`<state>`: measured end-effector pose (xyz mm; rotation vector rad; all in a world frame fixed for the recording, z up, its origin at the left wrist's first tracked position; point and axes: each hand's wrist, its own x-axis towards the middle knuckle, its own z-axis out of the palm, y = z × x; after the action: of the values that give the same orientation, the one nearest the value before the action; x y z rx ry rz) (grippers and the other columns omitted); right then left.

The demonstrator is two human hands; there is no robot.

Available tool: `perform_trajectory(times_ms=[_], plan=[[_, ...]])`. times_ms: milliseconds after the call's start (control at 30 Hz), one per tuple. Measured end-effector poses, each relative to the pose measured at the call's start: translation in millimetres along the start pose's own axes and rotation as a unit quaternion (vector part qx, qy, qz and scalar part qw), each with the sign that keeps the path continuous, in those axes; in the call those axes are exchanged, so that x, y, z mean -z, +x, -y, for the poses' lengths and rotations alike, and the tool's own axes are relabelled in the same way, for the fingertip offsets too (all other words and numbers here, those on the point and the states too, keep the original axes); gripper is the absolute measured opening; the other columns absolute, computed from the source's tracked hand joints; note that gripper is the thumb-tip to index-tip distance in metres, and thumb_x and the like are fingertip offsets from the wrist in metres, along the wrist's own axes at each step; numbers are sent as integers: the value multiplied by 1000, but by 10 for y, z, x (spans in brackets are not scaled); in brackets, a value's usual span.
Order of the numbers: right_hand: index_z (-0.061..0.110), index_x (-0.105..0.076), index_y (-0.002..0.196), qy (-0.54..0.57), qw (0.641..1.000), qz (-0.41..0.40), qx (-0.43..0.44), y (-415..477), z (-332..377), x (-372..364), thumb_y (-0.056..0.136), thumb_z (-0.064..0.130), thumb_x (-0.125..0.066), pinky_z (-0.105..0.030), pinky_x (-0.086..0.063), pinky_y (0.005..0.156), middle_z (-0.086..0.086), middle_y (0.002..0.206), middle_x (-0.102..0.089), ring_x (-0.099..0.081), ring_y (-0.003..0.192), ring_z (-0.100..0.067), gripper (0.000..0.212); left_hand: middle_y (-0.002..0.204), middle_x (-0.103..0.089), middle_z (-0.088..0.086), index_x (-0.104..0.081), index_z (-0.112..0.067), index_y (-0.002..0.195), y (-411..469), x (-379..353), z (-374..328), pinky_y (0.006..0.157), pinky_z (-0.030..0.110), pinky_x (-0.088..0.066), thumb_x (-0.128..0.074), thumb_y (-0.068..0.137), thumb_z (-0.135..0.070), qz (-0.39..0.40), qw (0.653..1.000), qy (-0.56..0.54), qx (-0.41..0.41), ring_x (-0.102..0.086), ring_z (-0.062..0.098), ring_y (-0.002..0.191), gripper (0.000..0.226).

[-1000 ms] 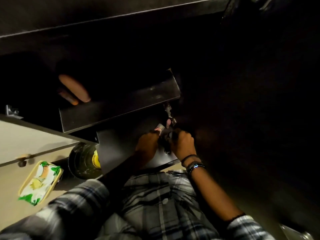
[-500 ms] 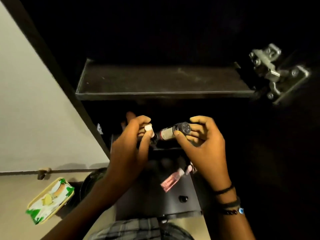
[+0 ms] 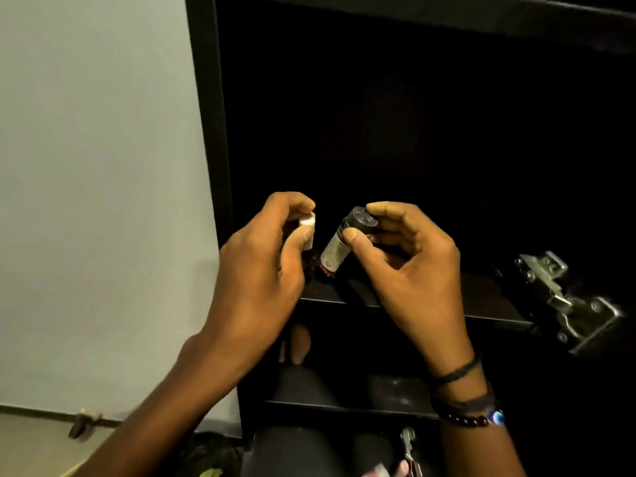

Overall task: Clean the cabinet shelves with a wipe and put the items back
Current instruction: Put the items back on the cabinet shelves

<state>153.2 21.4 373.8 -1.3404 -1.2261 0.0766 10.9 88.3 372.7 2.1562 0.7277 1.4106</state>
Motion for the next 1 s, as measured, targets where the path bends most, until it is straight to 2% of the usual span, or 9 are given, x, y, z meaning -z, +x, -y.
perform_trajectory(times_ms=[167,300,367,433,533,700,833,933,1000], plan=[[19,-60,113,-77,996,16,36,223,-85,-216,82,24,-73,-9,-51,75,13,99,-67,-64,93,4,34,99,-64,-5,-54,-17,110,179,-155,102,71,13,-44,-51,93,-9,-54,995,83,9,-59,3,87,19],[21,-58,114,-90,995,10,29,274,-181,-367,81,27,-73,-17,-55,76,16,96,-64,-64,90,2,37,97,-63,-1,-51,-14,111,237,-252,197,61,8,-37,-48,93,-8,-54,989,135,24,-61,13,87,19],[21,-57,116,-102,994,2,27,281,-224,-426,81,29,-73,-24,-57,77,14,98,-63,-64,90,-1,39,102,-62,2,-50,-13,114,241,-292,249,67,11,-36,-47,93,-6,-52,988,141,39,-61,18,93,22],[21,-56,118,-110,994,-7,26,285,-261,-464,81,30,-73,-30,-57,77,11,100,-64,-65,91,-4,42,105,-61,3,-49,-12,115,238,-330,268,71,19,-39,-46,93,-5,-56,988,137,49,-61,21,96,23],[21,-55,119,-110,994,-14,24,284,-289,-482,81,31,-73,-33,-57,78,9,102,-65,-65,91,-5,44,111,-53,3,-46,-14,121,221,-359,251,74,24,-45,-47,93,-5,-74,988,131,39,-59,20,97,30],[22,-54,120,-103,994,-17,16,249,-308,-460,81,33,-72,-30,-58,78,8,106,-64,-64,95,-4,45,123,-46,4,-42,-14,130,183,-347,297,78,19,-43,-49,92,-5,-77,986,143,35,-58,20,104,39],[20,-54,121,-121,992,-27,17,177,-296,-390,84,33,-69,-26,-56,82,7,111,-63,-61,102,-4,42,135,-43,5,-41,-13,134,100,-318,231,91,10,-36,-48,92,-3,-72,988,139,-3,-50,15,118,43],[16,-56,121,-180,982,-51,41,33,-275,-310,89,29,-64,-25,-51,91,6,116,-62,-58,108,-6,36,135,-45,7,-44,-9,133,-5,-361,137,103,16,-38,-47,93,-1,-61,990,115,-56,-44,14,126,41],[13,-58,121,-225,970,-78,55,-129,-304,-255,92,26,-61,-24,-45,98,3,119,-61,-53,118,-11,32,135,-46,11,-46,-4,132,-95,-438,107,107,25,-38,-46,93,-1,-43,992,86,-79,-42,17,130,39]])
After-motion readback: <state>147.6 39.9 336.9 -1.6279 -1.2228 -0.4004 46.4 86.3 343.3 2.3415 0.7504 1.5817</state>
